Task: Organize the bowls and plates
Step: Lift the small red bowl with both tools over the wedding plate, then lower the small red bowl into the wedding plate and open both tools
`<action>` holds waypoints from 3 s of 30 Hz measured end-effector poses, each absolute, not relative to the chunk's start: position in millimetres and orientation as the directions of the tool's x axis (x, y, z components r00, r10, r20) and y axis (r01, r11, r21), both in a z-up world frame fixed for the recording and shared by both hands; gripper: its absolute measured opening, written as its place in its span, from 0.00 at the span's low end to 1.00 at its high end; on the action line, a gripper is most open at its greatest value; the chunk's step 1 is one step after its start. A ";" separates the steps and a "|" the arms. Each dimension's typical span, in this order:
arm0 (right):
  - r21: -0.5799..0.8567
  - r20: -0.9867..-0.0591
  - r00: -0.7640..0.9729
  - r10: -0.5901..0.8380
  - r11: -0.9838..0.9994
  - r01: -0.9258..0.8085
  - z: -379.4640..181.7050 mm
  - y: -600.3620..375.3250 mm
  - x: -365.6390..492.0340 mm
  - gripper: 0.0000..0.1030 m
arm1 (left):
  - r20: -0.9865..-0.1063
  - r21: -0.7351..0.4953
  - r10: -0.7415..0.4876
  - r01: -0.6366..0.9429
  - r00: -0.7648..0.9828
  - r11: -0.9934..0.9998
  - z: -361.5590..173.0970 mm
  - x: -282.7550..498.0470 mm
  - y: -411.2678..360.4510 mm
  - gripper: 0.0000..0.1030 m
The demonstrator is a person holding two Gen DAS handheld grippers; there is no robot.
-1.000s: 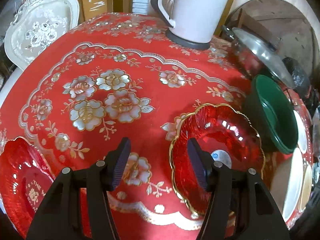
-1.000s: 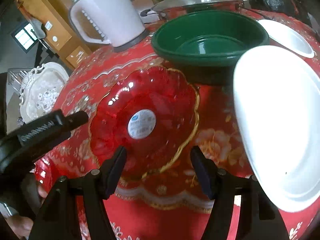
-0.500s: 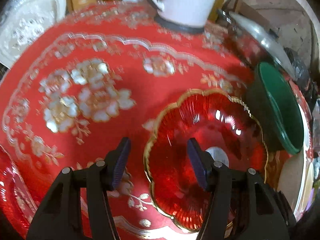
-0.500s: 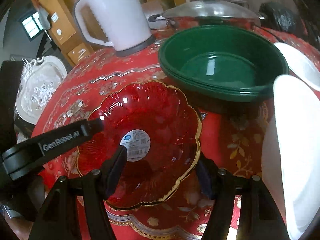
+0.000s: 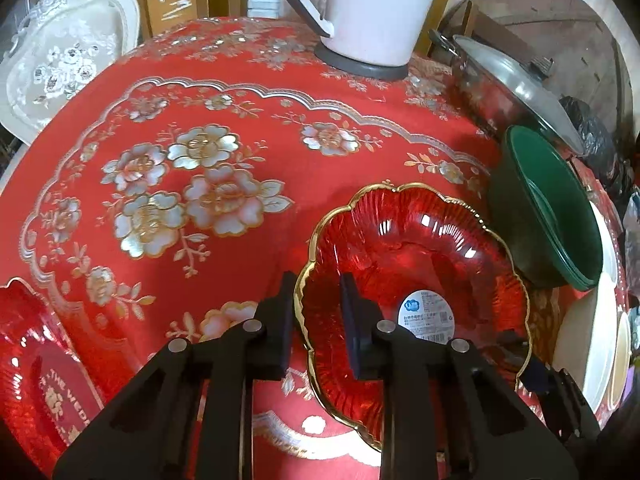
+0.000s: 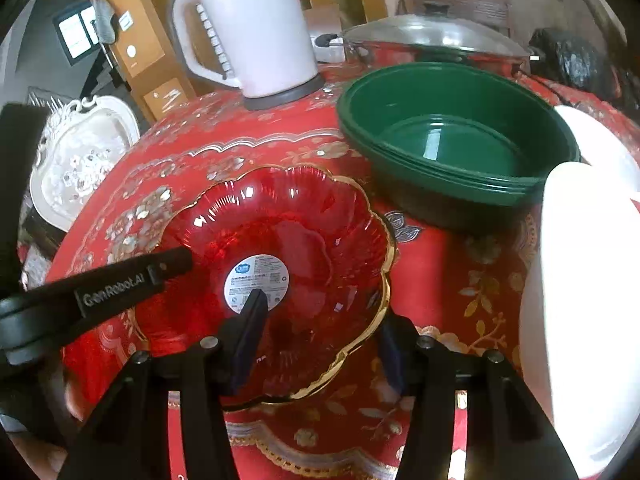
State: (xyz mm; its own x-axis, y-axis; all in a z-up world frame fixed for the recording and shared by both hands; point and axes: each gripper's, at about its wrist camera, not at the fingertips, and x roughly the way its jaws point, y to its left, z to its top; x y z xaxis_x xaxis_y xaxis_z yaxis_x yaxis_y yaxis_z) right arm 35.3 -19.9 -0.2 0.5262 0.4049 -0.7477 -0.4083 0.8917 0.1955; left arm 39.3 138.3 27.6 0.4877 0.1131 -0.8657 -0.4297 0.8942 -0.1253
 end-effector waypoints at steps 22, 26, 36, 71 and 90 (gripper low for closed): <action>0.107 -0.645 0.604 0.469 0.837 -0.536 53.3 11.7 -45.9 0.51 | -0.786 -0.198 0.138 -0.458 0.602 0.867 85.2 -75.6 180.6 0.20; 0.104 -0.626 0.589 0.512 0.803 -0.587 60.8 28.7 -62.0 0.51 | -0.777 -0.220 0.152 -0.491 0.611 0.843 89.8 -106.5 200.0 0.20; 0.074 -0.628 0.511 0.587 0.698 -0.712 56.8 81.3 -102.3 0.51 | -0.778 -0.226 0.217 -0.586 0.589 0.778 81.6 -179.3 244.6 0.20; -0.044 -0.784 0.394 0.479 0.591 -0.806 12.7 146.9 -131.3 0.54 | -0.805 -0.076 0.336 -0.646 0.489 0.760 36.0 -206.3 267.1 0.25; -0.031 -0.742 0.421 0.522 0.600 -0.799 33.9 132.0 -132.8 0.59 | -0.721 -0.059 0.408 -0.637 0.560 0.768 61.1 -213.5 258.8 0.25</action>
